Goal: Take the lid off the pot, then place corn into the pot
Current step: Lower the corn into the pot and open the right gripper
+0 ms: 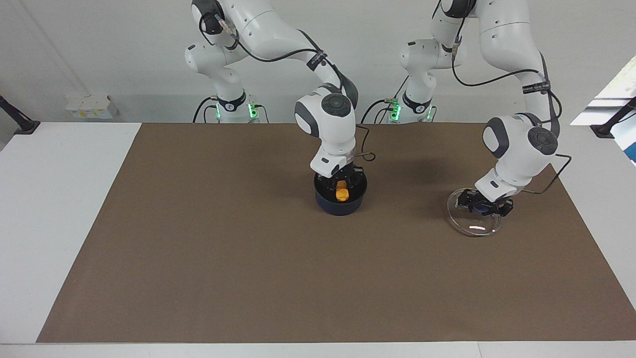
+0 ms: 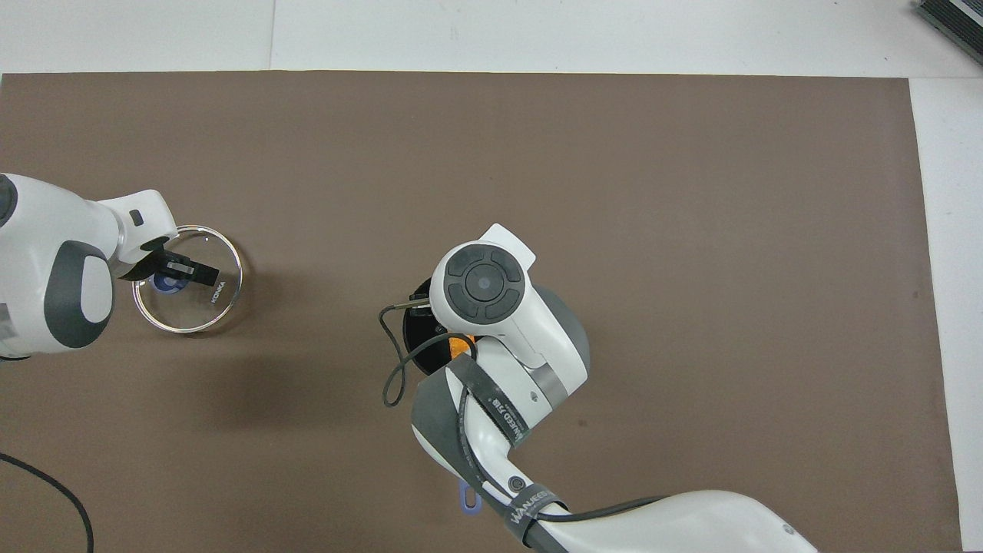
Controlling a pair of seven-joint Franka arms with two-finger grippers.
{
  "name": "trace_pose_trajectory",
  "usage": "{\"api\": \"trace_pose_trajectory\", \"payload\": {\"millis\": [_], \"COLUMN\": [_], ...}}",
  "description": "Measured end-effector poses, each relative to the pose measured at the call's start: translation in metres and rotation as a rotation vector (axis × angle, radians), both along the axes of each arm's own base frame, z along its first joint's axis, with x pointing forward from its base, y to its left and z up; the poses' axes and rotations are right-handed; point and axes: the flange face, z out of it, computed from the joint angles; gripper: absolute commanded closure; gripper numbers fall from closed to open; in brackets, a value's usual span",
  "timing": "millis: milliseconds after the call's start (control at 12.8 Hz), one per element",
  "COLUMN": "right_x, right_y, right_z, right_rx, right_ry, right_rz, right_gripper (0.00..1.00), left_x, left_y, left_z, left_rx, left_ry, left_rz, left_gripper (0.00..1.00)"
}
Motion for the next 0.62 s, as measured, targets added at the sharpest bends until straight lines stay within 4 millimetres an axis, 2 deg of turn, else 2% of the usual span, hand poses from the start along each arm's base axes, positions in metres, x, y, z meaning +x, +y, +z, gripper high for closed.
{"api": "trace_pose_trajectory", "payload": {"millis": [156,234,312,468,624], "right_x": [-0.0001,0.0002,0.0006,0.0015,0.0024], "right_y": [-0.0021,-0.003,-0.0036,-0.0045,-0.0045], "right_z": [-0.0039,-0.0046,-0.0048,-0.0046,-0.0034], "right_rx": [0.001,0.001,0.001,0.002,0.004], "right_ry": [0.0,0.0,0.001,-0.001,-0.004], "right_rz": [-0.003,-0.005,-0.006,-0.008,-0.01], "right_gripper": [0.19,0.06,0.04,0.04,0.04], "left_x": [-0.0011,-0.002,-0.0029,-0.0029,-0.0028], "left_y": [-0.0005,-0.0011,-0.0021,-0.0039,-0.0047], "left_z": [-0.0016,-0.0031,-0.0044,-0.0042,-0.0031], "left_rx": [0.0,0.0,-0.001,-0.001,-0.002], "left_ry": [0.003,0.006,0.009,0.007,0.004], "left_rz": [-0.001,-0.002,-0.003,-0.007,-0.005], "left_gripper": [0.54,0.47,0.39,0.0,0.0]}}
